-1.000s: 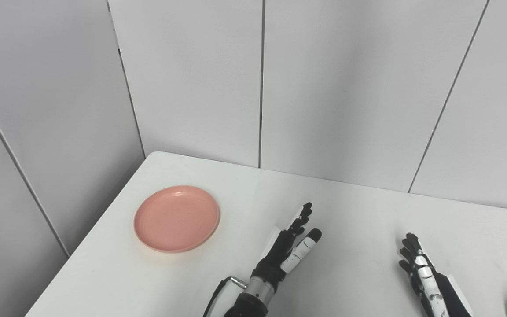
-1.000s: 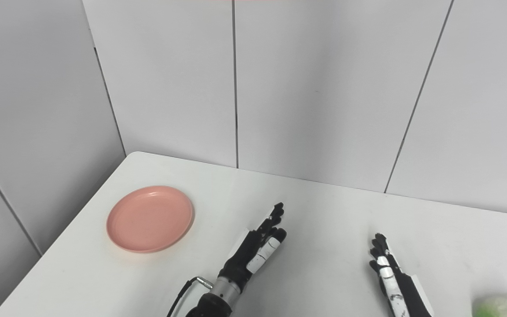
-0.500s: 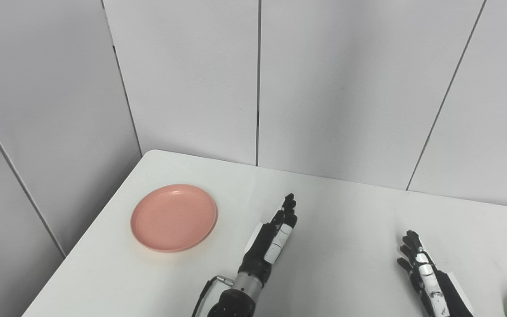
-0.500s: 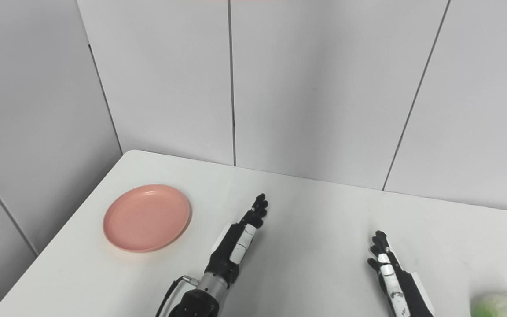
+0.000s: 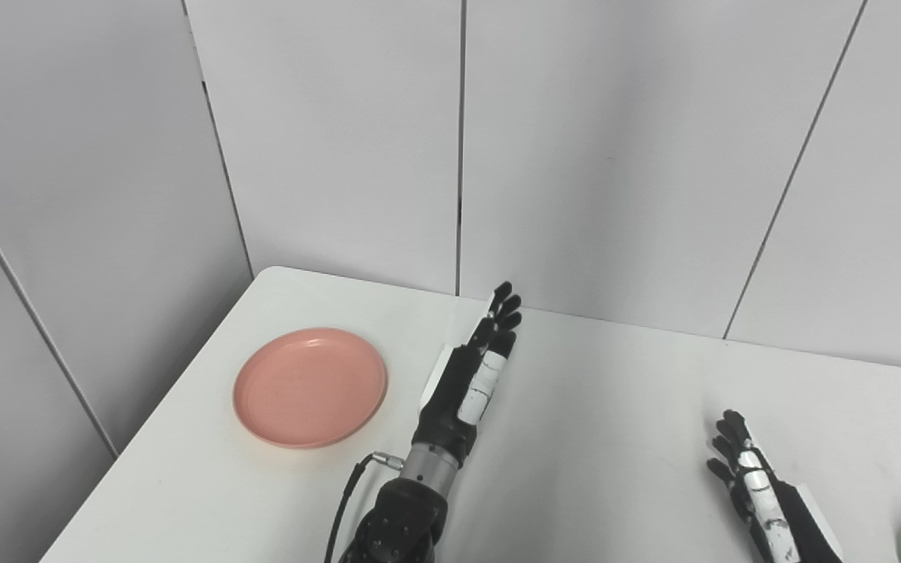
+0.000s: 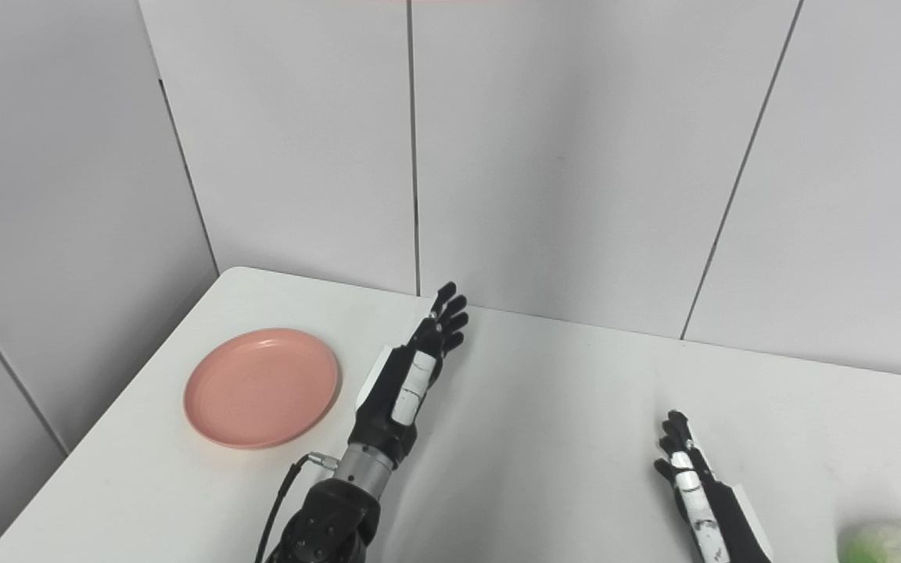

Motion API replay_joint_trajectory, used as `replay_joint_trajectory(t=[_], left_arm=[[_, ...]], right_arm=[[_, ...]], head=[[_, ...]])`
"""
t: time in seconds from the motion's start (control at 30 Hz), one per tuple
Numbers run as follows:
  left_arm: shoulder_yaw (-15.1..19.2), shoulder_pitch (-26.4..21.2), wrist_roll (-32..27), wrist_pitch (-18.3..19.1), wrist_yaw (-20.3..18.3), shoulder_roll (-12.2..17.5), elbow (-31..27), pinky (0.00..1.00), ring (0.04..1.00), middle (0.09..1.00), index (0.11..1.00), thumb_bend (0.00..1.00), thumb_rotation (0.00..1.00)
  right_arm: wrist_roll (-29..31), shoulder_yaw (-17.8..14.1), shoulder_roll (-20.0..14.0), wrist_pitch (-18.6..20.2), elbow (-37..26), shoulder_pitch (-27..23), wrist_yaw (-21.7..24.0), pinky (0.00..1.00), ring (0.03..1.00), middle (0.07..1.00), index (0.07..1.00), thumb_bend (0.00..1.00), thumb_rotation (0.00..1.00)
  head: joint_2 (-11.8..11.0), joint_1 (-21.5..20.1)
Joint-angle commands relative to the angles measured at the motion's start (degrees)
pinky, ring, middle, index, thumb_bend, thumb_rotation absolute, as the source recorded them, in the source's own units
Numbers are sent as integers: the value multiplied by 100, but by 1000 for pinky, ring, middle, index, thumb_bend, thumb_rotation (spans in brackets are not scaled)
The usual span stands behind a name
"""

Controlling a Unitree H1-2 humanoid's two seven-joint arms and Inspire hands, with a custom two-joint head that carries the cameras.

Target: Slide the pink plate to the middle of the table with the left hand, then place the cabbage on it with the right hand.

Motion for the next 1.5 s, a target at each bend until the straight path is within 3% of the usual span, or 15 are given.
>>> replay_joint_trajectory(t=[0.0,0.13,0.23,0.43,0.53,0.73,0.9,1.1,1.47], left_arm=[[19,-228,35,-137,67,-43,-257,952,958,973,956,870,1000],[118,-235,30,46,96,-30,-592,970,961,976,962,913,1000],[225,-257,-2,-50,107,36,-728,978,966,984,972,927,1000],[470,-279,-69,-63,149,138,-945,983,965,985,984,897,1000],[595,-281,-147,-51,185,206,-1021,990,964,982,985,893,1000],[868,-273,-301,-65,160,463,-1078,1000,973,989,995,893,1000],[1153,-290,-426,-78,326,498,-1107,982,969,978,982,910,1000],[1418,-275,-601,-105,261,805,-1217,997,991,999,1000,885,1000],[2002,-350,-812,-7,584,1073,-1177,990,985,995,993,882,1000]], right_arm=[[-45,-15,-86,109,-39,-77,14,1000,1000,1000,1000,270,1000],[-5,-32,-69,217,-59,-98,-9,1000,1000,1000,1000,258,1000],[6,-47,-48,256,-69,-96,-33,1000,1000,1000,1000,252,1000],[76,-54,-64,380,-97,-108,21,1000,1000,1000,1000,246,1000],[-8,-32,-67,266,-64,-105,-22,1000,1000,1000,1000,230,1000],[-8,-21,-56,262,-80,-87,-1,1000,1000,1000,1000,228,1000],[-166,-1,-58,235,-110,-69,-88,1000,1000,1000,1000,279,1000],[-97,-38,-47,203,-85,-73,-26,1000,1000,1000,1000,266,1000],[-152,-21,-83,152,-107,-51,-29,1000,1000,1000,1000,259,1000]], head=[[13,12],[17,32],[21,40],[12,47],[1,37],[3,18],[13,16],[33,27],[108,51]])
